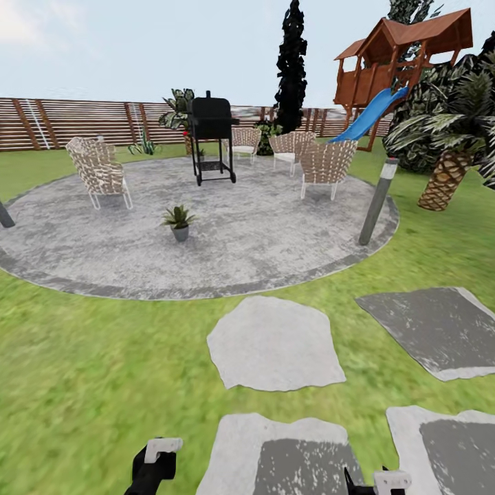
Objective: Pick up the pesticide atomizer in the garden and spray insectifuge to fully cover both potted plants in the garden.
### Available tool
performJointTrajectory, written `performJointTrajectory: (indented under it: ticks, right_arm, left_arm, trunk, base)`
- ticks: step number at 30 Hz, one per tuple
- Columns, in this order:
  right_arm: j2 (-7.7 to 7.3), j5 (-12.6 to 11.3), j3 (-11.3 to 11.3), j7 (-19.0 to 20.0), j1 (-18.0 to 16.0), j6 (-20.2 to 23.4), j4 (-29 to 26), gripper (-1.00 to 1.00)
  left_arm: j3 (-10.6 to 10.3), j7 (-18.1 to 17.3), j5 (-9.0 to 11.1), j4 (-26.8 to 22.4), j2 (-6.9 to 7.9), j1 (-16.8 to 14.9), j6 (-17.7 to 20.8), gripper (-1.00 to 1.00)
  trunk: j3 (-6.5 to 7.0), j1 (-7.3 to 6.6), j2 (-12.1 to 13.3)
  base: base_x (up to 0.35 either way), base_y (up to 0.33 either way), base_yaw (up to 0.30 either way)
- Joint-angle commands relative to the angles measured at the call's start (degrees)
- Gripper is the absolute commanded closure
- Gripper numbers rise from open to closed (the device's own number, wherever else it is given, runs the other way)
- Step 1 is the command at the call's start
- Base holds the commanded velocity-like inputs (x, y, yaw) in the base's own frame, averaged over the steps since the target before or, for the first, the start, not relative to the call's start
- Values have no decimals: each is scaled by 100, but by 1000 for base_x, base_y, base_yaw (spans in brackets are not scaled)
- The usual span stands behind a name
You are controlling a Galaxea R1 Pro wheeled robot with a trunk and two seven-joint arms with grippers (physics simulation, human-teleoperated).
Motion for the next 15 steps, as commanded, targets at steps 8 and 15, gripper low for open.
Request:
performJointTrajectory:
  ticks: [8, 15]
  right_arm:
    - [3, 49, -29, 1, -3, -18, 5, -100]
    - [5, 49, -29, 1, -4, -18, 0, -100]
  left_arm:
    - [0, 19, -2, 3, -1, -3, -22, 100]
    - [0, 17, -2, 3, -1, -3, -26, 100]
  trunk:
    - [-5, 2, -2]
    - [-5, 2, -2]
  base:
    - [330, -108, 0]
    - [330, -108, 2]
